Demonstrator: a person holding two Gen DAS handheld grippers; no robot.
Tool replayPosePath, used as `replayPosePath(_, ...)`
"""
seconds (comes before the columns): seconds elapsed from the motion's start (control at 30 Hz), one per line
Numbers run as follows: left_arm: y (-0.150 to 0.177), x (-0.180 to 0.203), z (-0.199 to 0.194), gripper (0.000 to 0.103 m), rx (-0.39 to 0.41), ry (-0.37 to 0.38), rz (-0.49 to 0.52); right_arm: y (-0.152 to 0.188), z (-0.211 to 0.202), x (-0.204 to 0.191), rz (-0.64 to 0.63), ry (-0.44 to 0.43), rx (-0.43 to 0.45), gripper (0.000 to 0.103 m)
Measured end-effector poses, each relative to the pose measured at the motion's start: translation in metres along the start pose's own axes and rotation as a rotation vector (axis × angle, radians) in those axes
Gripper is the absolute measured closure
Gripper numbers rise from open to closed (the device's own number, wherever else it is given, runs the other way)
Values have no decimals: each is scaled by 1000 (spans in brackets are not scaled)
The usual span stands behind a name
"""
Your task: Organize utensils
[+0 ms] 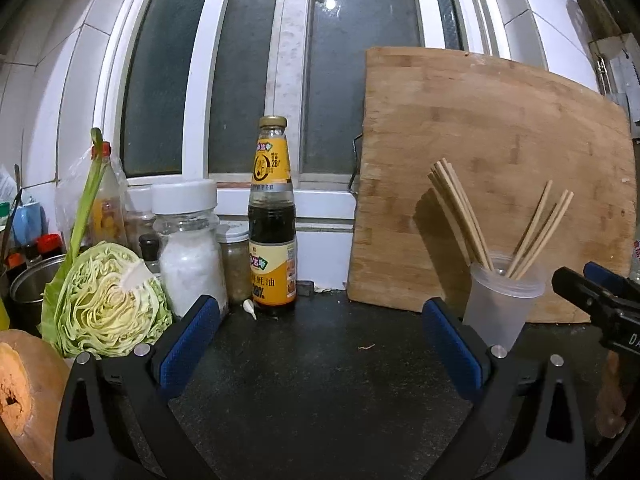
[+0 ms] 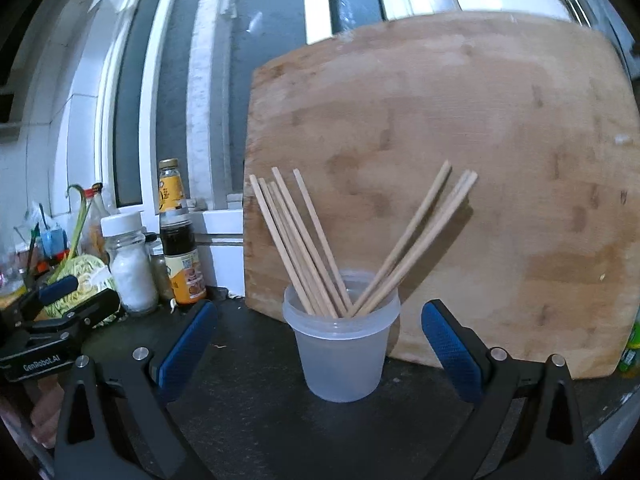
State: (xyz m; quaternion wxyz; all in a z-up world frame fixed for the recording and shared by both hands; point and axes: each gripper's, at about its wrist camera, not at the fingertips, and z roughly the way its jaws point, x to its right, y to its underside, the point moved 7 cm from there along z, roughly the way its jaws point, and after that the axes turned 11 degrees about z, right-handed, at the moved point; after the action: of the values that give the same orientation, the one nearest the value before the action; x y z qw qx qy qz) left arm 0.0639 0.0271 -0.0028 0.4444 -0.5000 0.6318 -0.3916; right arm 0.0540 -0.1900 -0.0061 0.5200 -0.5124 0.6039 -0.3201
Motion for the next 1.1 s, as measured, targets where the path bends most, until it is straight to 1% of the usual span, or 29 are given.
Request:
replayPosePath(0.07, 1, 0, 1, 2, -8, -13, 7, 1, 2, 2, 3, 15, 0, 0)
replayPosePath(0.13, 2, 0, 4, 2, -28, -30, 14, 4, 4, -1, -28, 29, -3, 0)
replayPosePath(0.23, 2, -2, 3, 1, -18, -34, 12, 8, 8, -7, -67, 33, -22, 0)
replayPosePath(0.3, 3, -2, 4, 1, -28, -37, 13, 8, 9, -5, -64, 41, -26, 0)
replayPosePath(0.43, 3, -3, 4, 1, -29, -37, 13, 6, 8, -1, -43, 58, -15, 0)
replayPosePath(0.57, 3, -4, 5, 1, -29, -40, 13, 8, 8, -6, -85, 89, -2, 0)
replayPosePath(0.63, 2, -4, 6, 1, -29, -43, 11, 8, 8, -8, -88, 74, -6, 0)
replayPosePath(1.1, 2, -5, 2, 1, -26, -63, 6, 8, 6, -8, -85, 84, -3, 0)
